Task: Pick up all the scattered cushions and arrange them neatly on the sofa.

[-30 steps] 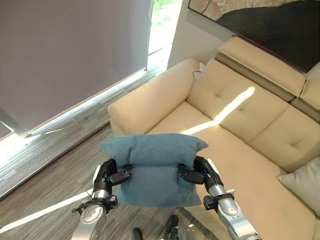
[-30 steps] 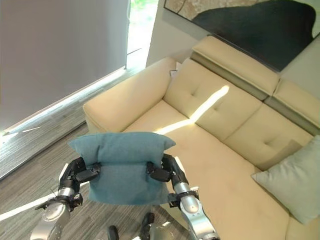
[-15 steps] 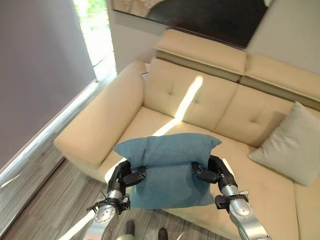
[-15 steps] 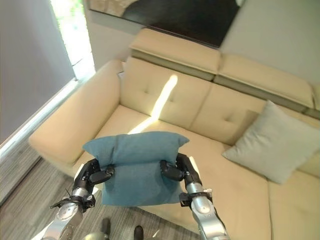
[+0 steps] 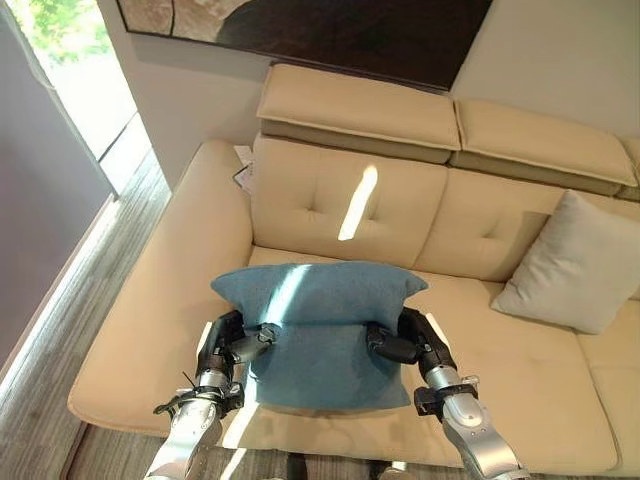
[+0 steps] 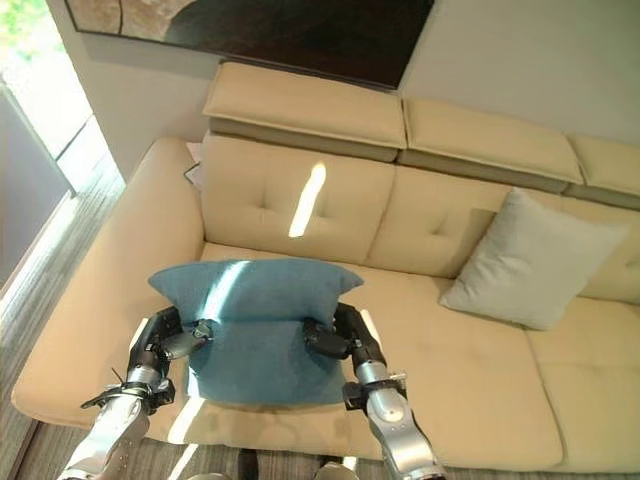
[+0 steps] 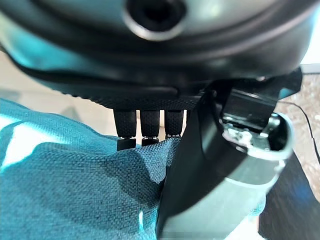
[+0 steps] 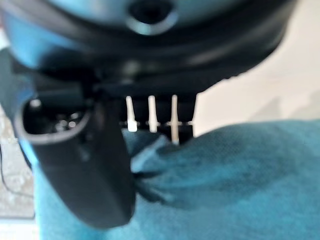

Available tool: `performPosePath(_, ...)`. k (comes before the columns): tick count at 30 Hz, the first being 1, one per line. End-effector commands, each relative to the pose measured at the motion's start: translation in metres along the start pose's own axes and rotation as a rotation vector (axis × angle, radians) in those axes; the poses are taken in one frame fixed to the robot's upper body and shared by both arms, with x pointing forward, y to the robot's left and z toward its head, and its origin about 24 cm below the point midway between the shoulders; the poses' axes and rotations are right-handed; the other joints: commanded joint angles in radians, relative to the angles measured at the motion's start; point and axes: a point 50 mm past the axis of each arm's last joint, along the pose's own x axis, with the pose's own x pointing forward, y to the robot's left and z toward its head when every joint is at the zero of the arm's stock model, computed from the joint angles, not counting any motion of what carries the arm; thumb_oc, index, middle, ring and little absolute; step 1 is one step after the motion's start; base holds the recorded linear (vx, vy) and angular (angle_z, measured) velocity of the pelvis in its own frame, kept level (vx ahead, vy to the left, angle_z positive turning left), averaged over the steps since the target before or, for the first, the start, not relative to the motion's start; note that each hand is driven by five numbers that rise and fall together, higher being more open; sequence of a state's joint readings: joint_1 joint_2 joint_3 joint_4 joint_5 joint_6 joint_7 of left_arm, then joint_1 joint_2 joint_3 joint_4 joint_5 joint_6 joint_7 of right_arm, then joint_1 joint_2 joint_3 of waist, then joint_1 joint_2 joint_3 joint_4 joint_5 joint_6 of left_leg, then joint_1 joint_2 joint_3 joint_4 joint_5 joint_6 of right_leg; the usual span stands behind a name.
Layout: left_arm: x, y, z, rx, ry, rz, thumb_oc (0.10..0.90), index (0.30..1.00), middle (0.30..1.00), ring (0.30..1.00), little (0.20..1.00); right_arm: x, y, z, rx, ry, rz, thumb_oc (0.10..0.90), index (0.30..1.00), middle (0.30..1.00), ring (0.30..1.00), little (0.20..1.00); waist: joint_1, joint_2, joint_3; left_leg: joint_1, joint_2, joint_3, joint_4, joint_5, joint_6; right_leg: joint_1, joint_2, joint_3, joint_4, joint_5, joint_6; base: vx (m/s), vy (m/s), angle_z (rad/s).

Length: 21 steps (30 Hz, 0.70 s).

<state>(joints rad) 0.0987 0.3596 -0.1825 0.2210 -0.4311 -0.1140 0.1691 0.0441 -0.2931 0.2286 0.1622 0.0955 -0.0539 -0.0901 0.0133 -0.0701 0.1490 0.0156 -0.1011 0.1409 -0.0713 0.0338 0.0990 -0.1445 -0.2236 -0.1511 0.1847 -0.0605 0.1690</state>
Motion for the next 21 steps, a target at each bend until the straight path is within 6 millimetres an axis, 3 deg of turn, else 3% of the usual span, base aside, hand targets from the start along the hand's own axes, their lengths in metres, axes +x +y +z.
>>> performPosePath(1, 0.006, -0.019, 0.055, -0.075, -0.308, -0.082, 0.400, 0.300, 0.300, 0.300, 0.300, 0.016, -0.023, 0.070, 0.030, -0.355, -0.092, 0.400, 0.300, 0.300, 0.300, 0.300, -0.014, -0.009, -0.087, 0.019, 0.102, -0.065, 0.061, -0.123, -0.102, 0.092, 0.076, 0.014, -0.118, 0.074, -0.005, 0.07, -0.236, 0.15)
performPosePath(4, 0.006, -0.026, 0.053, -0.093, -0.300, -0.102, 0.400, 0.300, 0.300, 0.300, 0.300, 0.013, -0.029, 0.066, 0.017, -0.337, -0.114, 0.400, 0.300, 0.300, 0.300, 0.300, -0.028, -0.013, -0.101, 0.031, 0.132, -0.073, 0.049, -0.115, -0.135, 0.128, 0.113, 0.012, -0.172, 0.062, -0.024, 0.08, -0.259, 0.11)
performPosePath(7, 0.008, -0.037, 0.059, -0.099, -0.316, -0.139, 0.400, 0.300, 0.300, 0.300, 0.300, 0.007, -0.043, 0.059, 0.000, -0.316, -0.173, 0.400, 0.300, 0.300, 0.300, 0.300, -0.054, -0.011, -0.096, 0.006, 0.164, -0.079, 0.086, -0.103, -0.175, 0.172, 0.142, -0.031, -0.235, 0.047, -0.046, 0.04, -0.222, 0.23)
performPosePath(9, 0.010, -0.040, 0.064, -0.102, -0.336, -0.146, 0.400, 0.300, 0.300, 0.300, 0.300, 0.006, -0.047, 0.057, -0.004, -0.304, -0.191, 0.400, 0.300, 0.300, 0.300, 0.300, -0.060, -0.011, -0.086, -0.020, 0.157, -0.089, 0.115, -0.102, -0.176, 0.188, 0.140, -0.041, -0.258, 0.047, -0.049, -0.01, -0.043, 0.60)
performPosePath(16, 0.009, -0.040, 0.066, -0.068, -0.344, -0.159, 0.400, 0.300, 0.300, 0.300, 0.300, 0.006, -0.049, 0.051, -0.014, -0.277, -0.221, 0.400, 0.300, 0.300, 0.300, 0.300, -0.064, 0.007, -0.120, 0.015, 0.138, -0.083, -0.016, -0.078, -0.158, 0.165, 0.148, 0.010, -0.272, 0.065, -0.031, 0.09, 0.070, -0.20)
performPosePath(21, 0.015, -0.042, 0.088, -0.041, -0.432, -0.149, 0.400, 0.300, 0.300, 0.300, 0.300, 0.017, -0.047, 0.071, -0.034, -0.353, -0.244, 0.400, 0.300, 0.300, 0.300, 0.300, -0.062, 0.021, -0.122, -0.019, 0.143, -0.042, -0.016, -0.081, -0.150, 0.107, 0.153, 0.052, -0.272, 0.077, -0.009, -0.02, 0.031, -0.33)
